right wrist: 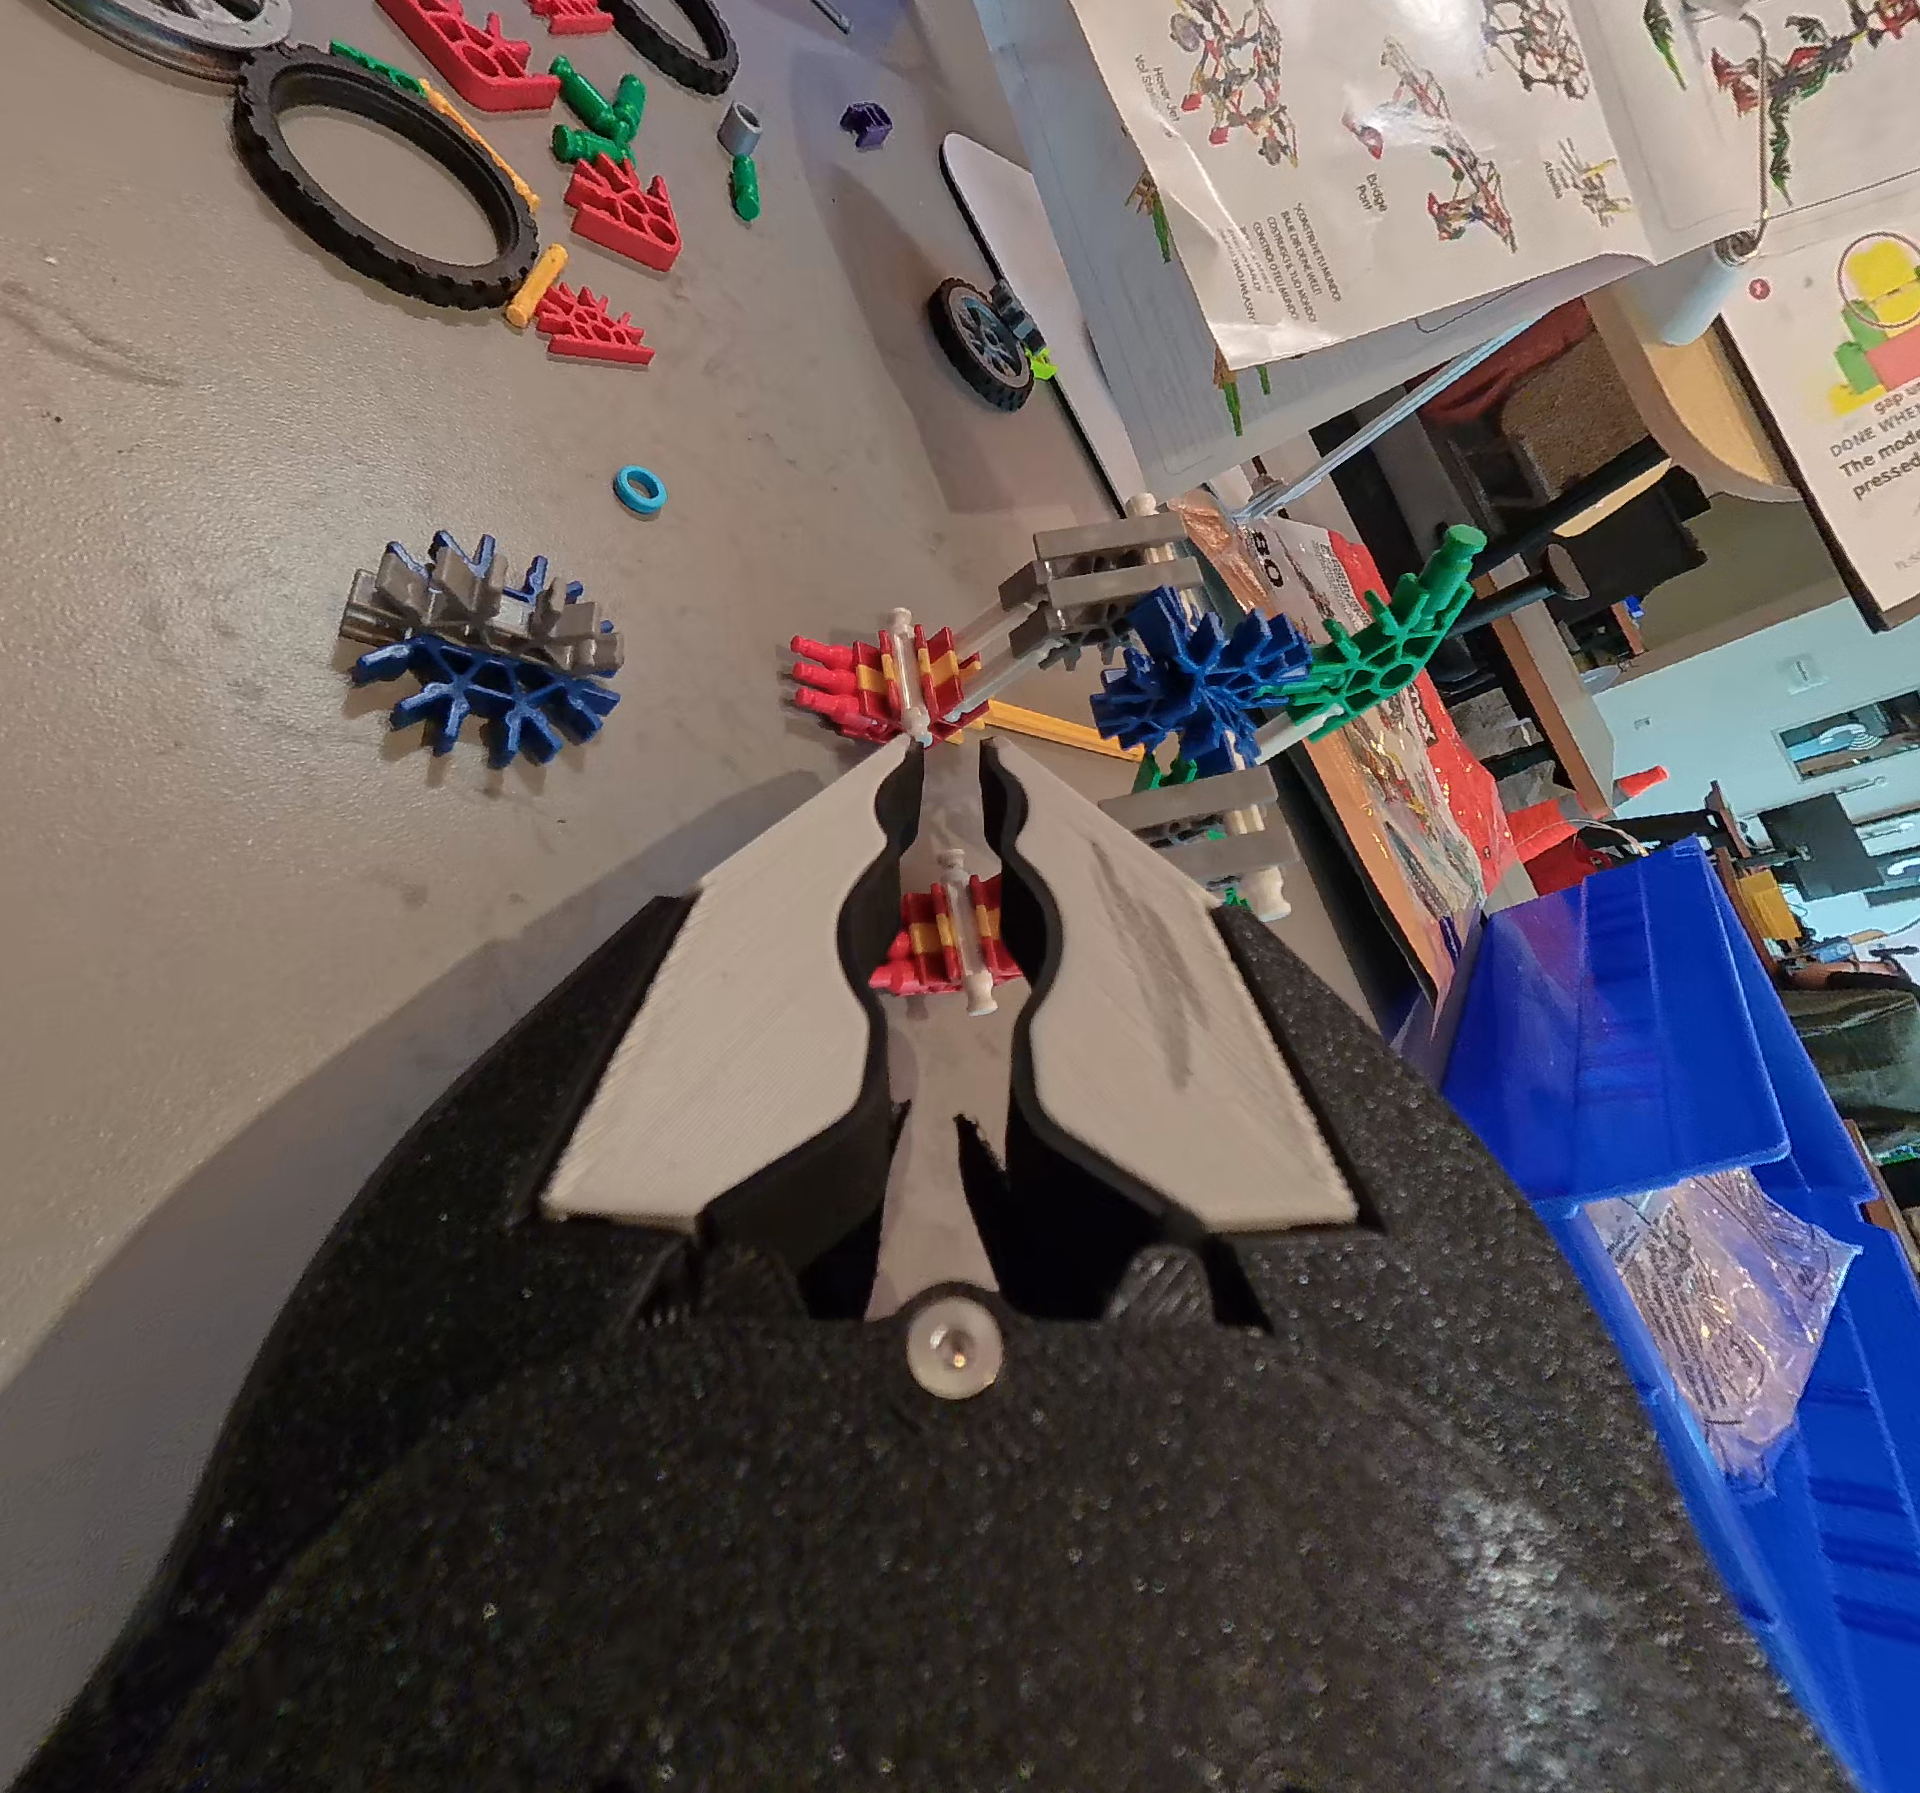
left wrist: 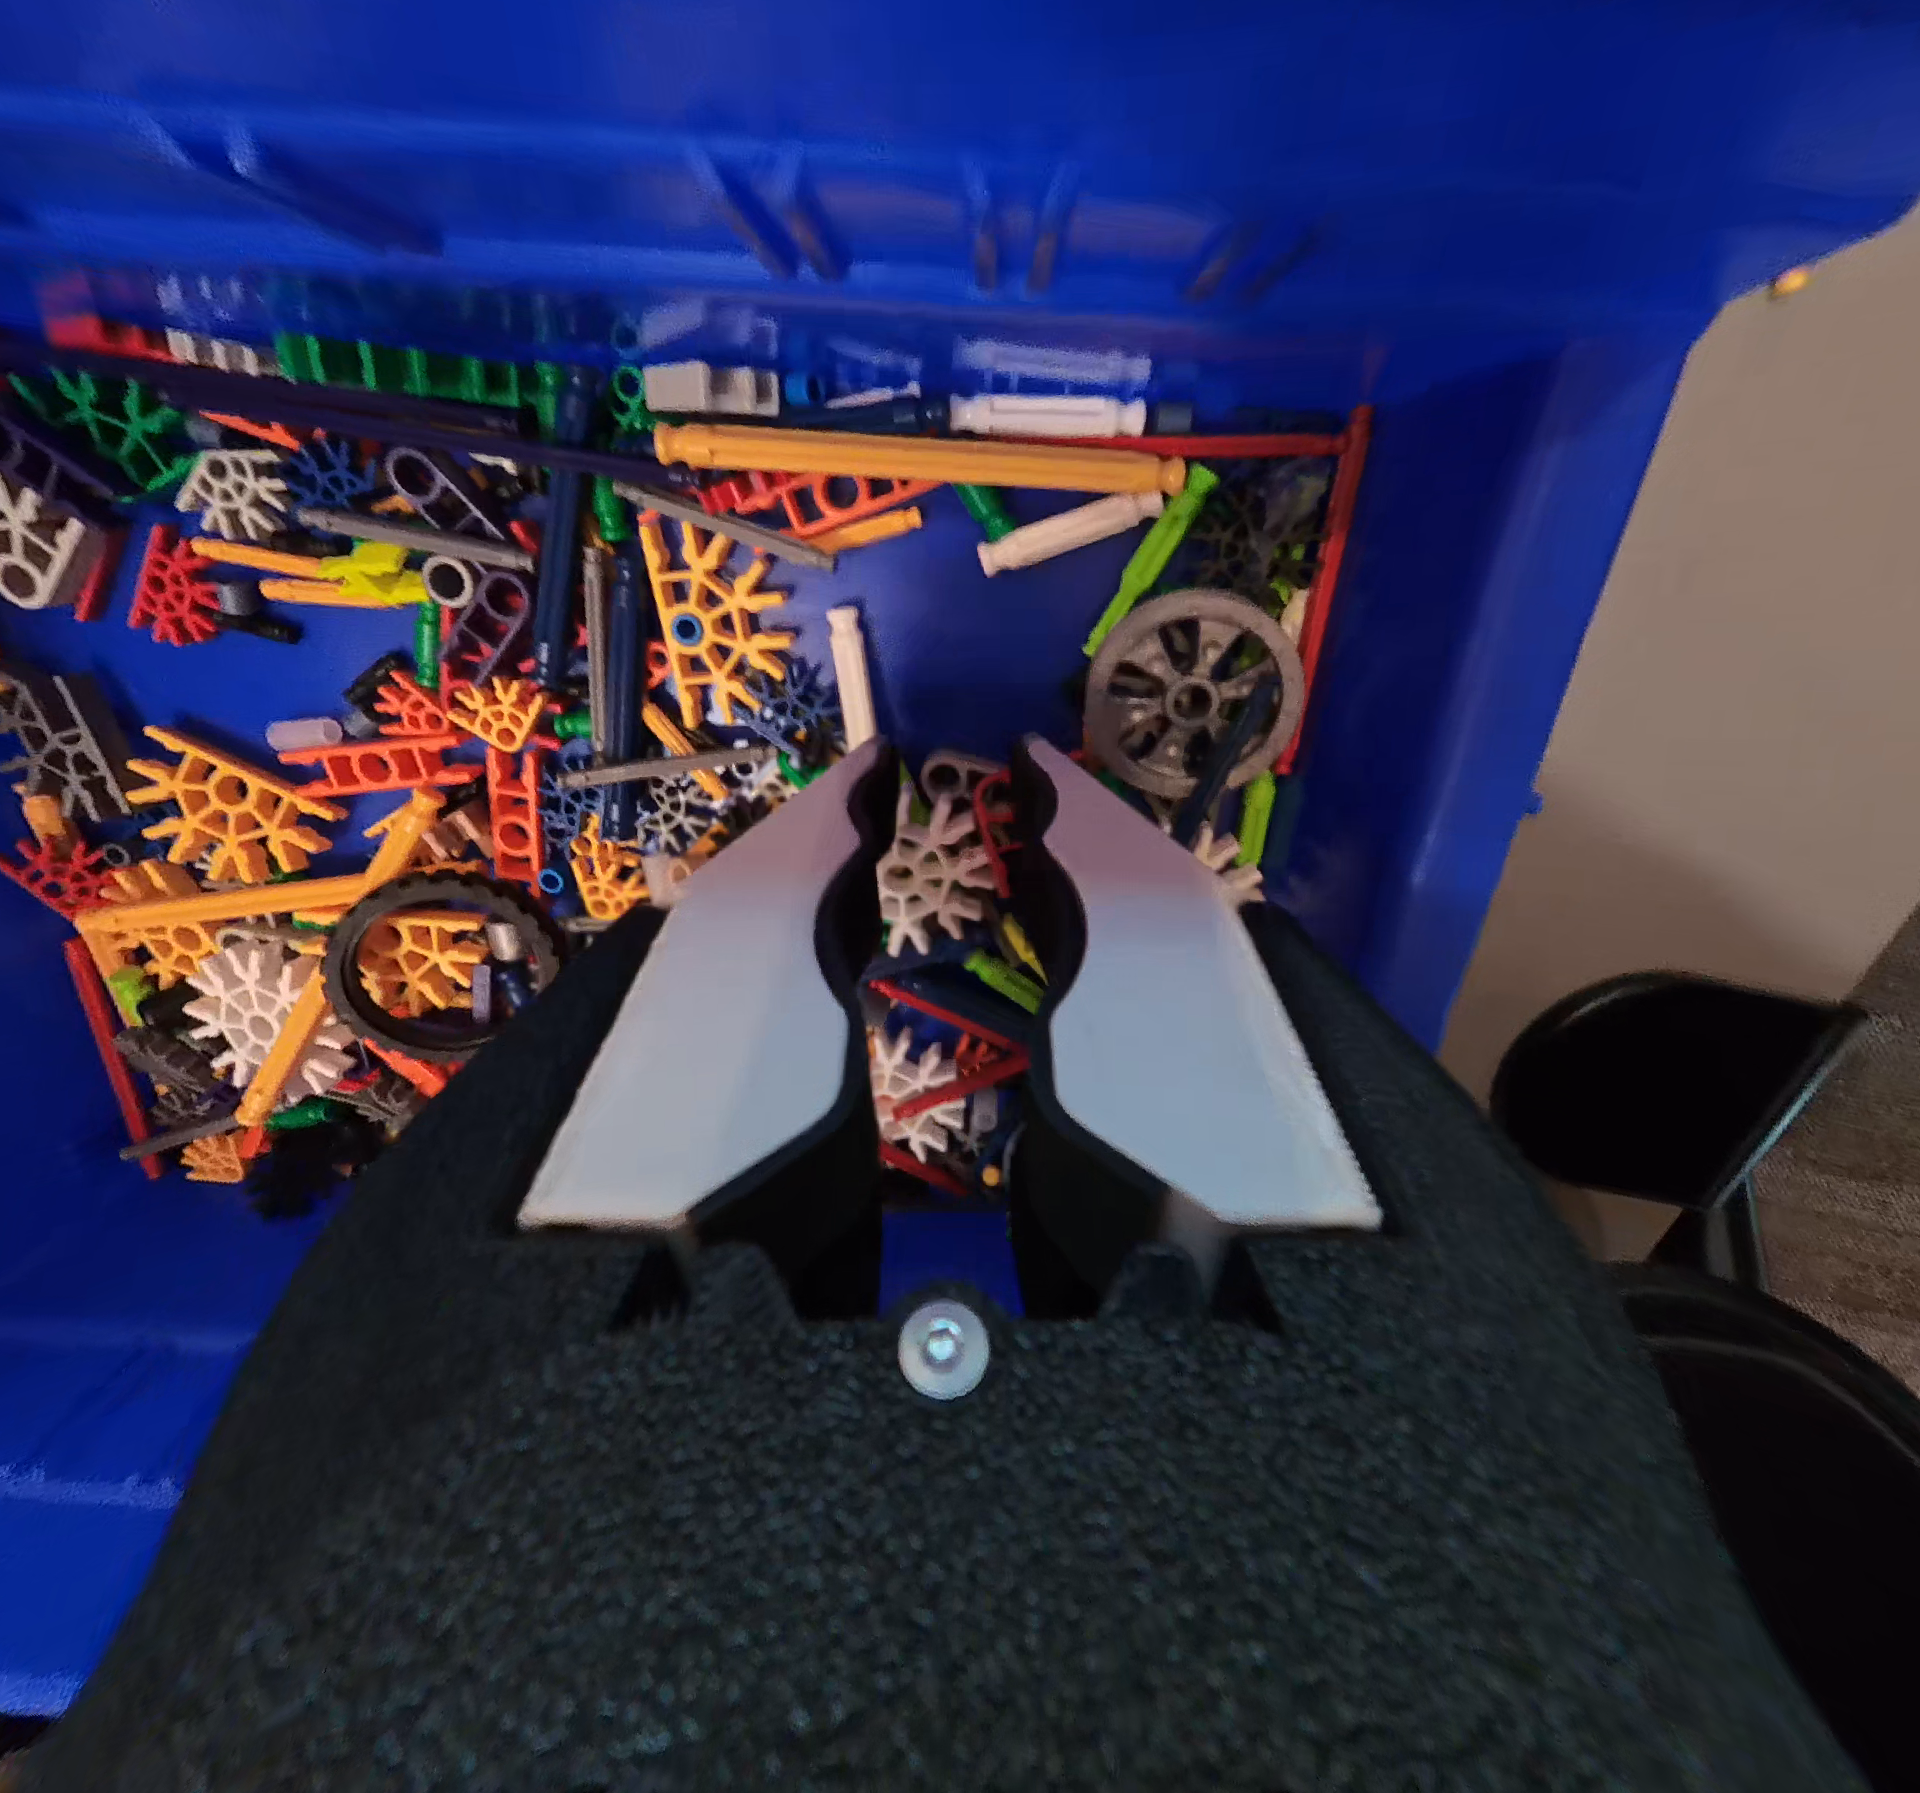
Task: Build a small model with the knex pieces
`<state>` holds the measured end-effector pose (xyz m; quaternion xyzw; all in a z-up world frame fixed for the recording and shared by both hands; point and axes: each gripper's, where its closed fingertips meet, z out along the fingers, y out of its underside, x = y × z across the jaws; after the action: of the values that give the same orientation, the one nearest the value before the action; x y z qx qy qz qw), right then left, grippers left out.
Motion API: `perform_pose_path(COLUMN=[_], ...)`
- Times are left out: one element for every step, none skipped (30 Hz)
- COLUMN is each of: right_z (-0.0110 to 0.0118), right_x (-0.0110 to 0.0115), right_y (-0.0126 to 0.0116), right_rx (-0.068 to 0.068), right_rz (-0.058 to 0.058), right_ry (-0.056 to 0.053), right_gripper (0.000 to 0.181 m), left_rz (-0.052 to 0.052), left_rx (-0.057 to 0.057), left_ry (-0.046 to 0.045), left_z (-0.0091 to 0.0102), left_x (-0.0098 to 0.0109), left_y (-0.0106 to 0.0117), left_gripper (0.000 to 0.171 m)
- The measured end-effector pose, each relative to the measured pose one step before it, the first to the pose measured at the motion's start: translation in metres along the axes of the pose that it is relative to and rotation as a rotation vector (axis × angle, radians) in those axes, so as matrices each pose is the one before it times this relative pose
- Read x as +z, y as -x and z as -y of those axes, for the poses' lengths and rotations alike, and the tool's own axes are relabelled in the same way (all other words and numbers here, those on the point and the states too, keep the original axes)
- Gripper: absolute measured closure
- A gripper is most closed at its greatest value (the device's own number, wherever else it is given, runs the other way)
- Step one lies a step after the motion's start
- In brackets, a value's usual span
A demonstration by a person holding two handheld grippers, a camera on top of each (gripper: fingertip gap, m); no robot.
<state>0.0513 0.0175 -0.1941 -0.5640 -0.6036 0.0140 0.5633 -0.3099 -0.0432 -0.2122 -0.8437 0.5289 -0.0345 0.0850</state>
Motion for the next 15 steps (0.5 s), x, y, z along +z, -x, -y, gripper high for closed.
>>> perform_pose_path(right_z=[0.00009,0.00001,0.00003,-0.00005,0.00004,-0.00005,0.00001,0.00004,0.0,-0.0001,0.00007,0.00004,0.00007,-0.0001,-0.00001], right_x=[-0.00014,-0.00003,0.00005,0.00008,-0.00006,0.00006,0.0,-0.00009,0.0,0.00013,-0.00003,-0.00001,-0.00007,0.00003,0.00002], right_y=[-0.00004,-0.00006,0.0,0.00003,0.00002,-0.00004,0.00001,-0.00011,0.00002,0.00007,-0.00003,-0.00001,-0.00007,-0.00006,0.00008], right_rx=[0.0001,0.0001,-0.0001,-0.0005,-0.0003,0.0003,0.0003,0.0001,0.0002,0.0,0.0001,0.0005,0.0007,0.0003,-0.0006], right_rz=[-0.0002,-0.0003,-0.0002,-0.0002,-0.0002,0.0001,-0.0001,-0.0002,0.0001,0.0003,0.0002,-0.0001,-0.0001,-0.0001,-0.0003], right_ry=[-0.0004,-0.0005,0.0003,0.0004,-0.0001,0.0001,0.0,-0.0003,0.0,0.0005,0.0,-0.0008,-0.0005,0.0005,0.0004], right_gripper=[0.171,0.171,0.17,0.17,0.17,0.17,0.17,0.17,0.17,0.17,0.17,0.171,0.171,0.17,0.17], left_rz=[-0.0021,-0.0052,-0.0121,-0.003,0.004,0.0065,0.0034,0.0072,0.0056,-0.0021,-0.007,-0.0057,-0.0075,-0.0016,-0.0018], left_rx=[0.0034,-0.0033,-0.0017,0.0052,0.0017,-0.0031,-0.0022,-0.0029,-0.0053,-0.0026,-0.0022,-0.0035,-0.0001,0.005,0.004], left_ry=[0.00459,-0.00021,0.00224,0.00257,0.00151,-0.0007,-0.00699,-0.01316,-0.00983,-0.00579,-0.00879,-0.00832,0.00241,0.00926,0.00971], left_z=[-0.00201,-0.00091,-0.00089,-0.00085,-0.00042,-0.00016,0.00033,0.00112,0.00055,-0.0002,0.00053,0.00077,-0.00067,-0.00132,-0.00104], left_x=[-0.00028,-0.00005,0.00003,-0.00018,-0.00045,-0.00111,-0.00206,-0.00267,-0.00283,-0.00246,-0.00169,-0.00074,0.00066,0.00189,0.00254], left_y=[-0.00052,-0.00084,-0.002,-0.00104,0.00037,0.00092,0.00044,0.0011,0.00091,-0.00038,-0.00115,-0.001,-0.00157,-0.00084,-0.00094], left_gripper=[0.15,0.151,0.153,0.153,0.153,0.151,0.15,0.15,0.15,0.15,0.15,0.15,0.15,0.15,0.15])
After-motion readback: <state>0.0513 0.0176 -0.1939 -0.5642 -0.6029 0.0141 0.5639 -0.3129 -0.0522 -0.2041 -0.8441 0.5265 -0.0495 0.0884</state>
